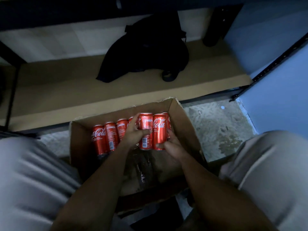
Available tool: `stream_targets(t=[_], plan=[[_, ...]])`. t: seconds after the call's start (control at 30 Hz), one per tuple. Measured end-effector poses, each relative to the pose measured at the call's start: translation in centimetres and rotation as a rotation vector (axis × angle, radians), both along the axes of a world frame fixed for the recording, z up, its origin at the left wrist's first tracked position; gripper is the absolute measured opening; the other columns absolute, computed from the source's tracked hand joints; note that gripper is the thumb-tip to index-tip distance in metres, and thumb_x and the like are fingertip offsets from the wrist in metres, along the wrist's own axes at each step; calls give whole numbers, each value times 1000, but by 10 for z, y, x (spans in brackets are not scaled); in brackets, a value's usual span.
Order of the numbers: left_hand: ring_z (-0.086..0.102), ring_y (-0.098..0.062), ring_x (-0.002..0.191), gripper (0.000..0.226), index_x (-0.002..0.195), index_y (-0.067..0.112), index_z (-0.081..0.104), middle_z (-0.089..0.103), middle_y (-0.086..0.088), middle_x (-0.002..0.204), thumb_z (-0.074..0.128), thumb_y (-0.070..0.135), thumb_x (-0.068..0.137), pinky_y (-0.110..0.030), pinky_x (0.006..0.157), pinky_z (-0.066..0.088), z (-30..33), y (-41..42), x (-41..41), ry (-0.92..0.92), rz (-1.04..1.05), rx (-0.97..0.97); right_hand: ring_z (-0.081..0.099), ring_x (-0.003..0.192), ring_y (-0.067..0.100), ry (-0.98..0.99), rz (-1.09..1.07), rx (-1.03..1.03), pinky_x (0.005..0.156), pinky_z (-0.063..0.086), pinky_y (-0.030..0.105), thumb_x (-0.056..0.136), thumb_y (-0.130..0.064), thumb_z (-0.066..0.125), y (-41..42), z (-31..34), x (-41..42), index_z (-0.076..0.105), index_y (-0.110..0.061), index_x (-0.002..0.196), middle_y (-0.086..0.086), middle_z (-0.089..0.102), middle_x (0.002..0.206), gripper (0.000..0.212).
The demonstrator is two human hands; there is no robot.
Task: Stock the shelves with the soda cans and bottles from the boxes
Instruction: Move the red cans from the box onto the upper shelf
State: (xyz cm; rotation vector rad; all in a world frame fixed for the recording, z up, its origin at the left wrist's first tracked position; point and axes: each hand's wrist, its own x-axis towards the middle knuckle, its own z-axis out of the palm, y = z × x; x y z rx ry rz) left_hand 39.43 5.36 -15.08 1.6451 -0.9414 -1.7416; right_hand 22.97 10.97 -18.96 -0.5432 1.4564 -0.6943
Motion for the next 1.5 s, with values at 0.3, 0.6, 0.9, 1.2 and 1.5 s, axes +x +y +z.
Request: stream_targets(t=[0.3,0.6,0.9,1.2,1.5], plan=[[66,-16,104,87,146,35,35,62,-1,124,78,5,78,-32,79,56,55,48,20,101,104,-126,64,111,20,62,77,-172,99,50,50,72,-40,82,8,92,26,43,-34,139,-3,63,126,77],[62,-18,110,92,147,37,31,58,0,129,81,8,75,-46,94,53,94,97,30,48,127,-187,64,106,17,235,141,-218,98,50,48,77,-26,82,44,126,33,44,-25,138,0,63,123,71],[57,-17,117,97,143,44,30,51,3,134,86,14,69,-49,97,51,103,92,31,-112,18,-250,57,113,14,375,165,-259,94,46,39,78,-23,81,39,137,20,39,-27,142,-6,58,126,77],[52,1,111,95,150,37,23,46,17,130,80,15,77,-31,92,49,111,42,11,-94,19,-194,59,114,13,512,129,-263,91,51,34,71,-28,86,-4,142,8,43,-26,140,-5,60,129,82],[56,4,111,92,149,40,26,51,19,126,78,10,79,-29,88,54,210,35,2,-49,24,-156,66,104,8,435,113,-187,95,54,44,56,-37,86,-12,232,-4,47,-40,127,-10,67,116,81]])
